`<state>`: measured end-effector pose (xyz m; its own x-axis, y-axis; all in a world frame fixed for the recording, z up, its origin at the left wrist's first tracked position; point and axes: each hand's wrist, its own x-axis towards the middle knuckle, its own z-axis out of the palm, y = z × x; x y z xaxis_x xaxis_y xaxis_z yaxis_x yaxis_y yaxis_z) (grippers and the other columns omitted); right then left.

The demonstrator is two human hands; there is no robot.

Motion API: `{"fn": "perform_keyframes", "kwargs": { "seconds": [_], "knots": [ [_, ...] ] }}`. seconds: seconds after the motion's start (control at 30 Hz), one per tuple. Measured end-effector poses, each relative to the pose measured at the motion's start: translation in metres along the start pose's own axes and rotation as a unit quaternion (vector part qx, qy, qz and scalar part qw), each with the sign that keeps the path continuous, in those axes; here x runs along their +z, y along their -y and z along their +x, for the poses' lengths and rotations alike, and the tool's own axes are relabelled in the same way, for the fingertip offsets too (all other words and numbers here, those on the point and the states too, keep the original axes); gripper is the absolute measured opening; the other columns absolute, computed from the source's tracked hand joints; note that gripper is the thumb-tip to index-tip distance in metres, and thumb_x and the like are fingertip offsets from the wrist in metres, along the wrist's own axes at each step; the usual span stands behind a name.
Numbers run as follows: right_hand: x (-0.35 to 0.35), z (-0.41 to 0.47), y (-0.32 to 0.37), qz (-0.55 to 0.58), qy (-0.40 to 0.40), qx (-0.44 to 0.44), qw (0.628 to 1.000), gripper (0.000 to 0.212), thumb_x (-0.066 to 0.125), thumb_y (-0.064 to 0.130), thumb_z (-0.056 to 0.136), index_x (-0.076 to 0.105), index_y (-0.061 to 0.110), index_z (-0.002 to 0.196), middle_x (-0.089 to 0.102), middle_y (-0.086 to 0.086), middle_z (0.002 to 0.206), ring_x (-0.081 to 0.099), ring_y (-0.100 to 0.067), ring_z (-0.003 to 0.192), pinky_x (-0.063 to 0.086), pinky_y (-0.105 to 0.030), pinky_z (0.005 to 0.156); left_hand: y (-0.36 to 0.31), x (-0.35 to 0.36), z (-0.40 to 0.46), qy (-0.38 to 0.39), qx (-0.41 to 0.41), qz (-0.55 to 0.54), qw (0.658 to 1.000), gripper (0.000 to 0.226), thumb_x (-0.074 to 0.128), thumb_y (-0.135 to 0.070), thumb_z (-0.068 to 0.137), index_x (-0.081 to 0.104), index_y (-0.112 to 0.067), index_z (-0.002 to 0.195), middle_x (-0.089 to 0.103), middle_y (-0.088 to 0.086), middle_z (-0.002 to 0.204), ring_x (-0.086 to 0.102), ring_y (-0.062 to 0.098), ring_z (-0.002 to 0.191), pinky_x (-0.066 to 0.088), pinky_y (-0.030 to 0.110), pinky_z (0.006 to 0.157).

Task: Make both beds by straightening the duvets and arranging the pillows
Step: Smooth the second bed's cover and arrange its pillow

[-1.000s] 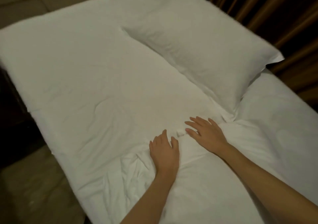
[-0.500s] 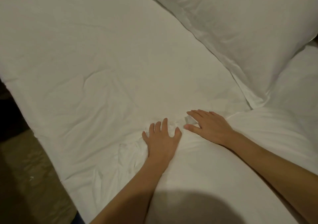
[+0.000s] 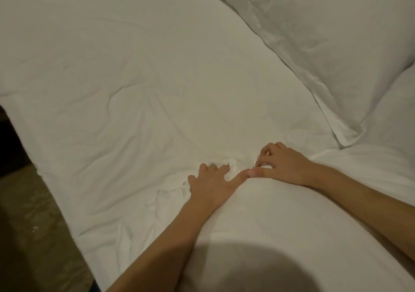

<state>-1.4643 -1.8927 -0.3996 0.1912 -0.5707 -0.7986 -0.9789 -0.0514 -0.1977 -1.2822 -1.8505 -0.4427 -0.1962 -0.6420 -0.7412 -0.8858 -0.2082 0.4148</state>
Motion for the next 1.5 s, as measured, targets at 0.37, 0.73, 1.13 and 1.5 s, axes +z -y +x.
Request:
{"fn": "perform_keyframes", "kwargs": {
  "seconds": [0.37,0.73,1.13,1.5],
  "knots": [
    [-0.020,0.002,-0.028,0.131,0.139,-0.031,0.981,0.100,0.053,0.068,0.068,0.002,0.040,0.149,0.009,0.018,0.156,0.016,-0.004,0.141,0.016,-0.021,0.110,0.002,-0.013,0.002,0.114,0.021,-0.111,0.987,0.116,0.036,-0.097,0.044,0.018,-0.039,0.143,0.045,-0.008,0.141,0.046,0.019,0.127,0.035,0.042,0.104],
    [-0.004,0.002,-0.040,0.058,0.066,0.031,0.996,0.069,0.043,0.083,0.054,0.041,0.035,0.103,0.048,0.008,0.107,0.046,-0.012,0.103,0.040,-0.030,0.082,-0.005,-0.018,0.003,0.174,0.081,-0.161,0.968,0.065,0.045,-0.077,0.077,0.042,-0.042,0.132,0.053,-0.017,0.126,0.051,0.011,0.118,0.039,0.030,0.098],
    [0.005,-0.009,-0.027,0.060,-0.029,0.023,0.998,0.077,0.043,0.079,0.053,0.051,0.031,0.112,0.058,0.012,0.093,0.054,-0.009,0.085,0.037,-0.020,0.066,-0.006,-0.006,-0.010,0.063,0.042,-0.076,0.994,0.055,0.042,-0.071,0.083,0.052,-0.026,0.114,0.057,-0.008,0.101,0.050,0.013,0.090,0.034,0.028,0.076],
    [0.006,-0.023,-0.004,-0.008,-0.149,0.003,0.989,0.069,0.034,0.078,0.059,0.051,0.015,0.084,0.053,0.007,0.066,0.053,-0.014,0.067,0.032,-0.026,0.057,0.013,-0.004,-0.022,-0.063,0.103,-0.097,0.988,0.045,0.034,-0.061,0.093,0.061,-0.026,0.099,0.068,-0.004,0.091,0.061,0.017,0.090,0.042,0.031,0.078]
  ]
}}
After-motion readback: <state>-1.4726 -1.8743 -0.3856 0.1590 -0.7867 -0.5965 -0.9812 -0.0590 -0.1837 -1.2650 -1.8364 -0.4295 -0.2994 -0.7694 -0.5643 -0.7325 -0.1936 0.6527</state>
